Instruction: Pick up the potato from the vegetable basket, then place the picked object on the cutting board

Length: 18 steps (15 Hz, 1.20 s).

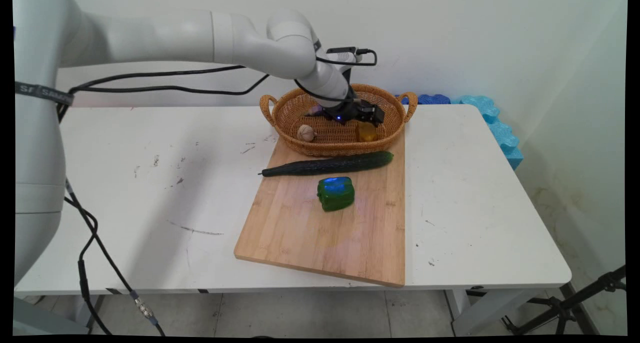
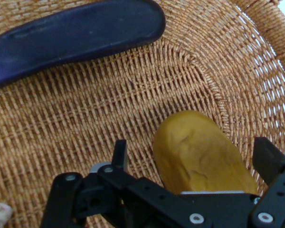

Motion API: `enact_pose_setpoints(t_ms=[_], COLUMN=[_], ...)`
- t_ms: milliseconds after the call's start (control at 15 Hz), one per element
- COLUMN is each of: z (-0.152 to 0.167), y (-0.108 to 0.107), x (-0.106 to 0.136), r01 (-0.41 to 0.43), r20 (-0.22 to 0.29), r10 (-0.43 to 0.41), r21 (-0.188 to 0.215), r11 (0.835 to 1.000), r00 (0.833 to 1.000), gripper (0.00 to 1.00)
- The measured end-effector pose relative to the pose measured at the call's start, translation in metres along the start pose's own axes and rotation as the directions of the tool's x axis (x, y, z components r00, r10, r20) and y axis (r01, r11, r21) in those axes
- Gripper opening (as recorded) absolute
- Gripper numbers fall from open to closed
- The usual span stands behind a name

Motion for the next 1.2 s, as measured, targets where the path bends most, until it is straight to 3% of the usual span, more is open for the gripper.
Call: enact_pose_setpoints(t_ms=[867,933,1200], z=[0.031,0.032,0.035], y=[0.02,0.021,0.023], x=[0.001,0.001,0.0], r01=[0.109,0.111,0.112], r20=[0.036,0.039,0.047], r10=[-0.109,-0.111,-0.113], r21=[0.013,0.014,0.019], r11=[0.994,0.994,0.994], r00=[0.993,0.993,0.992], gripper=[1.0,0.0,0.0])
